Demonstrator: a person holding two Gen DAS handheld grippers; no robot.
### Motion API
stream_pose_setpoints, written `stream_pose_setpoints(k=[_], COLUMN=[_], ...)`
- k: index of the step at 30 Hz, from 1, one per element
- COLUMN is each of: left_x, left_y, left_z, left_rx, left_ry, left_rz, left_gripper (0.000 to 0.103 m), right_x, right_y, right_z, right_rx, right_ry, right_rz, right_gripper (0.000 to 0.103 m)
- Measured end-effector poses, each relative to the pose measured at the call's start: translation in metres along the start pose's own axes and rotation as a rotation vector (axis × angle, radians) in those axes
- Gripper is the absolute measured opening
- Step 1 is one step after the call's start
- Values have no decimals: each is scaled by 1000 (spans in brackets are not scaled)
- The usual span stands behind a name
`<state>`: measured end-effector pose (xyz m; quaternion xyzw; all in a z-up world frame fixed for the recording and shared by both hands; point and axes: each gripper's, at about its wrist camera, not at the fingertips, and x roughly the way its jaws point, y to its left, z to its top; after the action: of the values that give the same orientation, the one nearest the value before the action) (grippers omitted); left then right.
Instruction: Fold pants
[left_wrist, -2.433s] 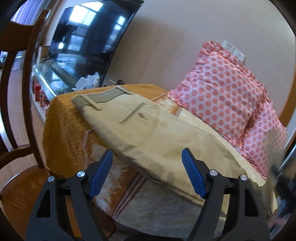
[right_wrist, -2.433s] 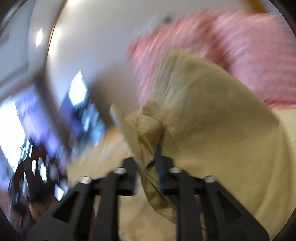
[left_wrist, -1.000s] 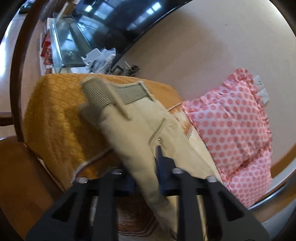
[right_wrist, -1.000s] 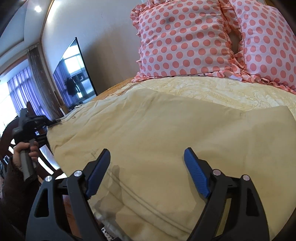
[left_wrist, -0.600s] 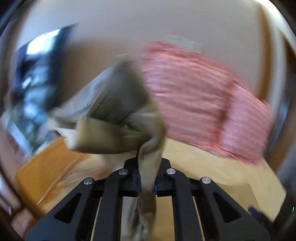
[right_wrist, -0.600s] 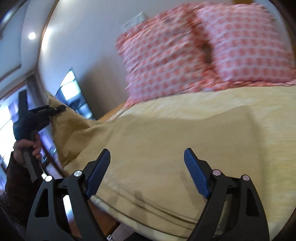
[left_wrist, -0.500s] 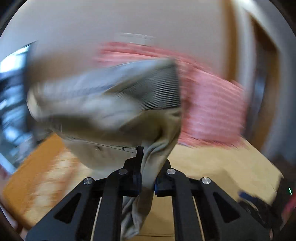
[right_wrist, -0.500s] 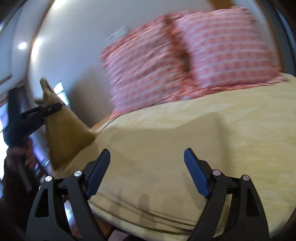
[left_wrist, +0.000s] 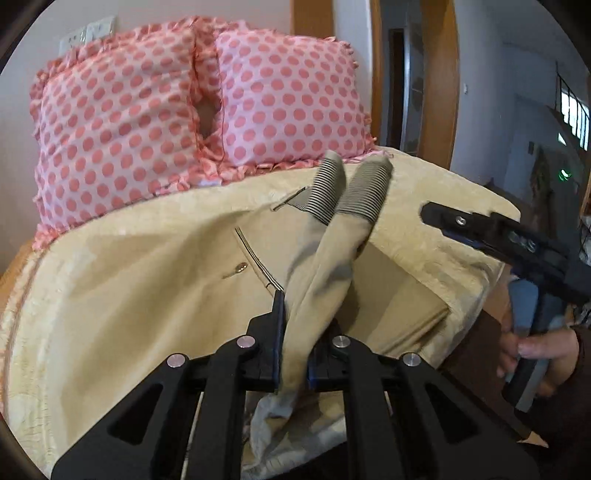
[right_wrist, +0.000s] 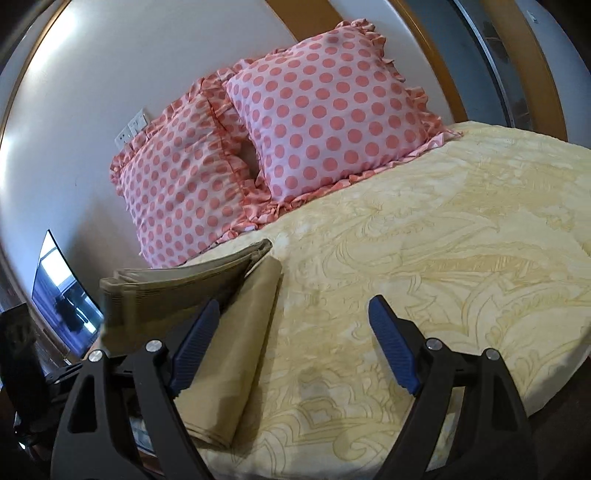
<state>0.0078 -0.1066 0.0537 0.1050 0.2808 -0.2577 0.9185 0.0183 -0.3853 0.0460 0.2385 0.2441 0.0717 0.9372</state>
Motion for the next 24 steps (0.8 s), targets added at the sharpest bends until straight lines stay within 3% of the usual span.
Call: stream_pose_setpoints(k=[3,6,8,9,11,12,13,17,19,20,22,24], left_x=[12,8,-2,-7,-27,-40,-50,-67,-57,-44,-28,-12], left_y=[-22,-31,-26,-23,-12,-2,8,79,105,120,132,138], left_z=[-14,-25,-26,-27,-29,-28,-26,-13,-12,-13,-22,-36], left_rx=[75,129,100,84,36,-1,-38,-256,-322,-360,-412,-468], left_ry=[25,-29,-40,-42,-59,-85,-115,-164,-140,-88,-9,91], left_rz=[15,47,-15,-46,-100,-120,-125,-41,25,43,45,0], left_gripper=[9,10,14,19,40,64,76,82,82,82,81,81], right_x=[-1,-1,1,2,9,14,18,47,60,66,76,67], right_y=[3,13,24,30,48,58,65,88,94,95,93,93], right_z=[5,17,23,25,25,24,22,12,6,0,-15,-25], right_rx=[-11,-20,-38,-50,-94,-119,-136,-196,-213,-218,-232,-285], right_ry=[-14,-18,-3,6,45,65,81,179,235,269,360,348], right_rz=[14,64,125,151,220,258,279,321,297,269,196,159], right_gripper=[85,85,90,91,92,92,92,93,93,93,94,94])
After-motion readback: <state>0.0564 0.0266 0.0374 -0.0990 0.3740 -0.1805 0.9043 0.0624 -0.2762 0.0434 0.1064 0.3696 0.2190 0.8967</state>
